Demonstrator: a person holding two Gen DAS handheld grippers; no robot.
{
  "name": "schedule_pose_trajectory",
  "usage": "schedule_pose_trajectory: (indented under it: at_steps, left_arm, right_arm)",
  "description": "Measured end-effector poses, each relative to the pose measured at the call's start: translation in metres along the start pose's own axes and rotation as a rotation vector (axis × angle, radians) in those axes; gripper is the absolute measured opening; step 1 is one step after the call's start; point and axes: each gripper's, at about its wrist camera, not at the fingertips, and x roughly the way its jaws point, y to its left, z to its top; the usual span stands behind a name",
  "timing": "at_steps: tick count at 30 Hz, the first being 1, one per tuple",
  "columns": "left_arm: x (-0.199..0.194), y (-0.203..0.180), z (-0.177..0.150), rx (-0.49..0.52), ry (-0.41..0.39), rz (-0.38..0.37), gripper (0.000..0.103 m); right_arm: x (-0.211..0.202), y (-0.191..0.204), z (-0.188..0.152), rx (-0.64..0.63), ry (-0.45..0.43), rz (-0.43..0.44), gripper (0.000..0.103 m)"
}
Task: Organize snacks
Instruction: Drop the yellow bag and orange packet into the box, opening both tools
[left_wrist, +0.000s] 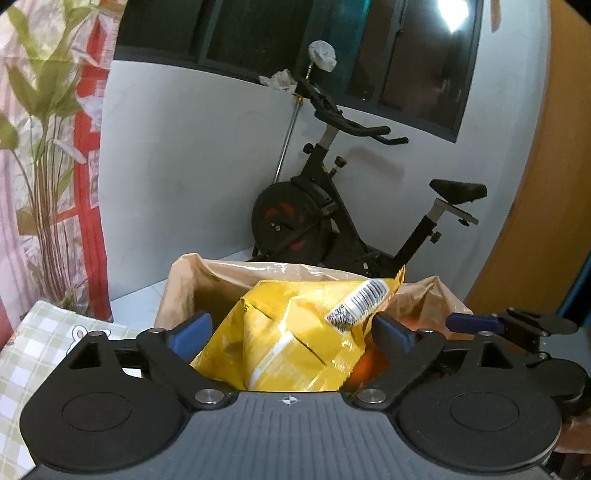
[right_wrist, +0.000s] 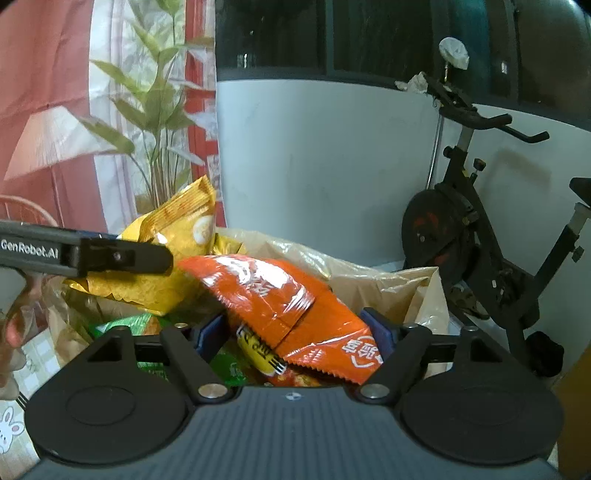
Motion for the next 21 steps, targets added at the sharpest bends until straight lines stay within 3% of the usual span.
schedule_pose_trajectory:
  at_steps: [2, 5, 21]
  left_arm:
    - [-0.002, 0.001, 0.002, -0.005, 0.008, 0.001, 0.096]
    - [-0.006, -0.003, 0.003, 0.006, 0.006, 0.013, 0.098]
    - [-0.049, -0.01, -0.005, 0.03, -0.014, 0.035, 0.098]
  right_arm:
    - [-0.002, 0.001, 0.0, -0.007, 0.005, 0.003, 0.089]
    - [-0.004, 0.001, 0.0, 0.001, 0.011, 0.009, 0.094]
    - [-0.045, 0.0, -0.003, 0.043, -0.017, 0.012, 0.097]
